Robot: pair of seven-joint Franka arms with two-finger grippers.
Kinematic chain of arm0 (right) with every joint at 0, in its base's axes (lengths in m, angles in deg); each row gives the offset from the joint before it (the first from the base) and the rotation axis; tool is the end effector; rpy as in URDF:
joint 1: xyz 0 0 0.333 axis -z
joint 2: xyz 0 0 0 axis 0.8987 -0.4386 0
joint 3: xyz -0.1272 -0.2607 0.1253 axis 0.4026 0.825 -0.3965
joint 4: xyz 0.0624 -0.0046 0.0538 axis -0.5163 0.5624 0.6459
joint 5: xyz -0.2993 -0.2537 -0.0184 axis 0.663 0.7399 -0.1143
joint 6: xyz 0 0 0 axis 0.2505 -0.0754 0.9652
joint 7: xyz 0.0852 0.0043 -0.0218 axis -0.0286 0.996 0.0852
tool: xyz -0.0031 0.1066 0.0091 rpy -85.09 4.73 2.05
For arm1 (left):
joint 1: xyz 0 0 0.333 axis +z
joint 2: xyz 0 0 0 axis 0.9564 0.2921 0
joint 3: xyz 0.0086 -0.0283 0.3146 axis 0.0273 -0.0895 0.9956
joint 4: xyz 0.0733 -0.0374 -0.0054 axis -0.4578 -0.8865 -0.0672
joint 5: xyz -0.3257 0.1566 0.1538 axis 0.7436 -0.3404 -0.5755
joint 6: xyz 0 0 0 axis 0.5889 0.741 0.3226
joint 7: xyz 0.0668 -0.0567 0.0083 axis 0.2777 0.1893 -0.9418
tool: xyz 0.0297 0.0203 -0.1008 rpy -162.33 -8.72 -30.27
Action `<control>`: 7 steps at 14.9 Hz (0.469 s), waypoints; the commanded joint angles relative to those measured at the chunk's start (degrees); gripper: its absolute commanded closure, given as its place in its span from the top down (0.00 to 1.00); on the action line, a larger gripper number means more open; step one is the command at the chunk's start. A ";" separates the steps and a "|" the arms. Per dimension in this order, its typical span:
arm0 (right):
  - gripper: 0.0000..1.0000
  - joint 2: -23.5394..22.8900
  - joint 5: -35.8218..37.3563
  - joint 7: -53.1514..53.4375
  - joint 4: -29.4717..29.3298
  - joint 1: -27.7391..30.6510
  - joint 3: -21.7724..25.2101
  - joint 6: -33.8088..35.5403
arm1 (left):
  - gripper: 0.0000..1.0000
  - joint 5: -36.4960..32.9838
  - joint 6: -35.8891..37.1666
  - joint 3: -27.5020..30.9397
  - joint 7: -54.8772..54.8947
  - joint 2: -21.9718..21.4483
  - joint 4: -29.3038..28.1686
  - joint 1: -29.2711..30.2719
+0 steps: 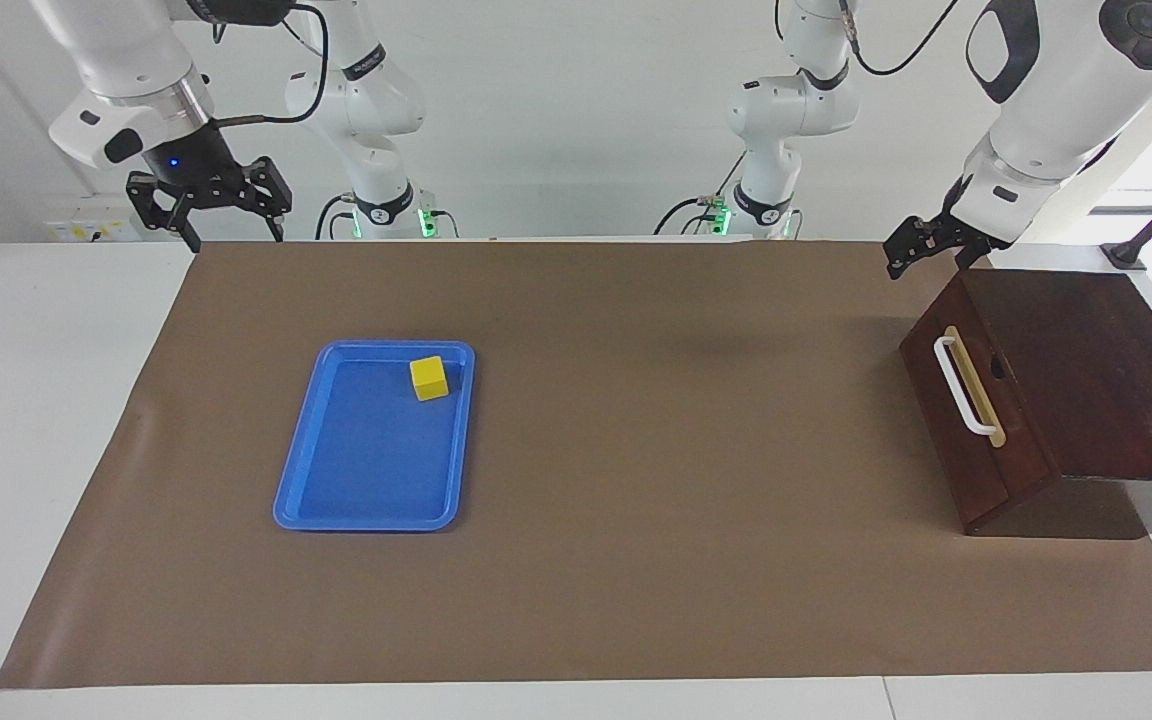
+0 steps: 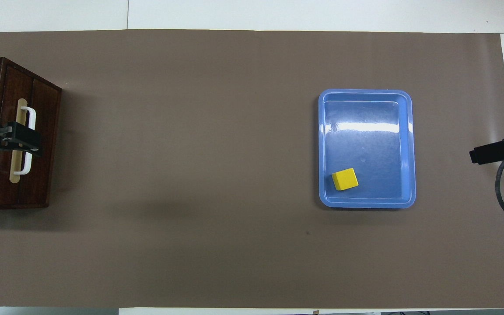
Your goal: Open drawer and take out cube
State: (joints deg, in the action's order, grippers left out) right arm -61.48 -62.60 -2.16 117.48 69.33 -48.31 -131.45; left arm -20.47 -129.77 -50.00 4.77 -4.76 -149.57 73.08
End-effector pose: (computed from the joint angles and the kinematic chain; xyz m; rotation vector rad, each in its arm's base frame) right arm 0.5192 -0.0156 0.6283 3.1198 0.2728 -0.0873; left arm 0.5417 -0.0346 0.6003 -3.0864 -0.0465 0.2301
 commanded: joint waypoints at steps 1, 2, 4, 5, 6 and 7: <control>1.00 -2.79 0.24 -1.05 -0.84 0.64 -0.27 1.46 | 1.00 0.80 -0.38 1.26 0.82 0.62 1.14 -0.95; 1.00 -3.05 0.24 -0.35 -0.75 0.64 -0.10 1.90 | 1.00 0.89 -0.38 1.18 0.82 0.62 1.14 -0.95; 1.00 -3.40 0.42 1.32 -0.40 0.11 0.95 2.08 | 1.00 0.89 -0.30 1.00 0.82 0.53 0.88 -1.03; 1.00 -4.36 0.33 1.33 -0.84 0.02 1.48 2.86 | 1.00 0.89 -0.38 1.00 0.82 0.62 0.96 -1.03; 1.00 -5.42 0.15 1.33 -1.28 0.46 1.48 3.91 | 1.00 0.89 -0.38 1.00 0.82 0.62 0.96 -1.03; 1.00 -5.77 0.24 1.33 -4.06 0.72 1.22 4.97 | 1.00 0.89 -0.38 0.83 0.91 0.62 0.96 -1.03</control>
State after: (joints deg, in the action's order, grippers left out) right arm -65.72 -62.60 -1.78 117.28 69.40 -46.83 -129.10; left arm -20.40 -130.06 -49.93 4.91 -4.72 -149.57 72.97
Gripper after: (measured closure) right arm 0.000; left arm 0.000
